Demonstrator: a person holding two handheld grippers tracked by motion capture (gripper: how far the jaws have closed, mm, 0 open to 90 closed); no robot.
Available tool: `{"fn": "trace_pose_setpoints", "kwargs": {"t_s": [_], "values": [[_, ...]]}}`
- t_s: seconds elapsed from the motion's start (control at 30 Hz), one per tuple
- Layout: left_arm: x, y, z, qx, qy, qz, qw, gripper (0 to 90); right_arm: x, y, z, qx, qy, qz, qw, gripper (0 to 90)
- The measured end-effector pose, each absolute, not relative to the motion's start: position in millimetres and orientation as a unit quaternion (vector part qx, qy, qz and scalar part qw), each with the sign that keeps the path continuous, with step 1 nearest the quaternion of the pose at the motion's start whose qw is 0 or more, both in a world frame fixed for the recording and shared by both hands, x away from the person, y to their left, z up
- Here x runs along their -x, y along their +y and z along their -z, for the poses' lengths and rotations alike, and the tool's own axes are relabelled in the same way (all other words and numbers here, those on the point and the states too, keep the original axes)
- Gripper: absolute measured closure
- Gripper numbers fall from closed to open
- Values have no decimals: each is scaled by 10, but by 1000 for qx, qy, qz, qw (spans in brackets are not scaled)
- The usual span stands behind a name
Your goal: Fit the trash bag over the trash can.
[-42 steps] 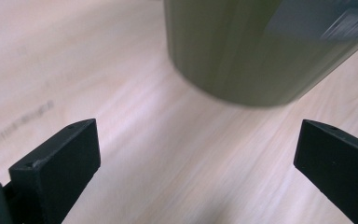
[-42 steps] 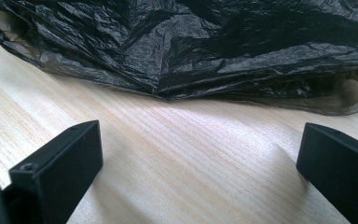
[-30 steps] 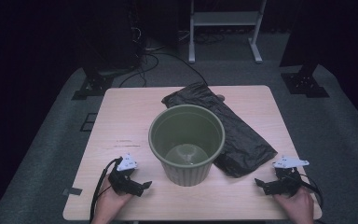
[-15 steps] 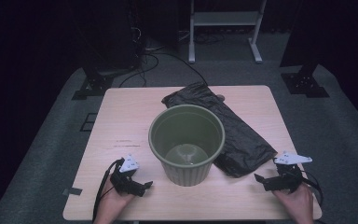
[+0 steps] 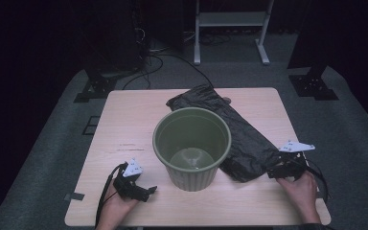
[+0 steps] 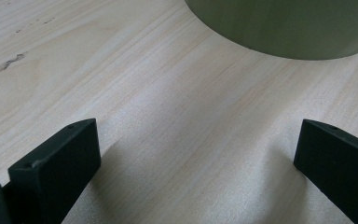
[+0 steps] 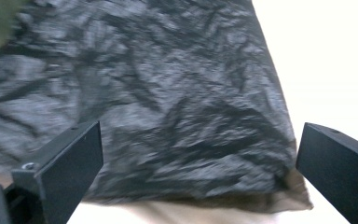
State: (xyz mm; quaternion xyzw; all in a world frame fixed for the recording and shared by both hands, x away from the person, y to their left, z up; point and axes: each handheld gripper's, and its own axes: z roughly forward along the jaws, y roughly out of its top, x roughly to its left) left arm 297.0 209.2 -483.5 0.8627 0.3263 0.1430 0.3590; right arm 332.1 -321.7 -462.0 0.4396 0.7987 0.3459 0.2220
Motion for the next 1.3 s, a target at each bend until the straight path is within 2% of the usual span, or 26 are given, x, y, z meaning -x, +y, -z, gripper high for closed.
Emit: {"fn": "trace_pose_setpoints", "kwargs": {"t_s": [0.1,0.17,0.3,0.37,0.4,0.47,0.53,0.6,0.83,1.3], "values": [[-2969,2092,4835,-863,326,-143,359,0,-3445,-3230,4677,-451,800,-329,219,9],[-2969,2091,4835,-863,325,-143,359,0,-3498,-3242,4694,-451,802,-332,208,139],[-2969,2091,4835,-863,325,-143,359,0,-3551,-3274,4700,-467,795,-328,204,294],[-2969,2091,4835,-863,325,-143,359,0,-3562,-3293,4711,-476,794,-319,202,462],[-2969,2091,4835,-863,325,-143,359,0,-3564,-3302,4718,-477,795,-318,199,510],[-2969,2091,4835,-863,325,-143,359,0,-3558,-3316,4725,-477,797,-317,193,668],[-2969,2091,4835,-863,325,-143,359,0,-3539,-3322,4718,-474,799,-319,187,788],[-2969,2091,4835,-863,325,-143,359,0,-3519,-3327,4708,-471,801,-321,182,862],[-2969,2091,4835,-863,325,-143,359,0,-3332,-3360,4675,-466,809,-322,156,883],[-2968,2091,4835,-863,325,-143,359,0,-2728,-3534,4651,-453,824,-310,140,882]]}}
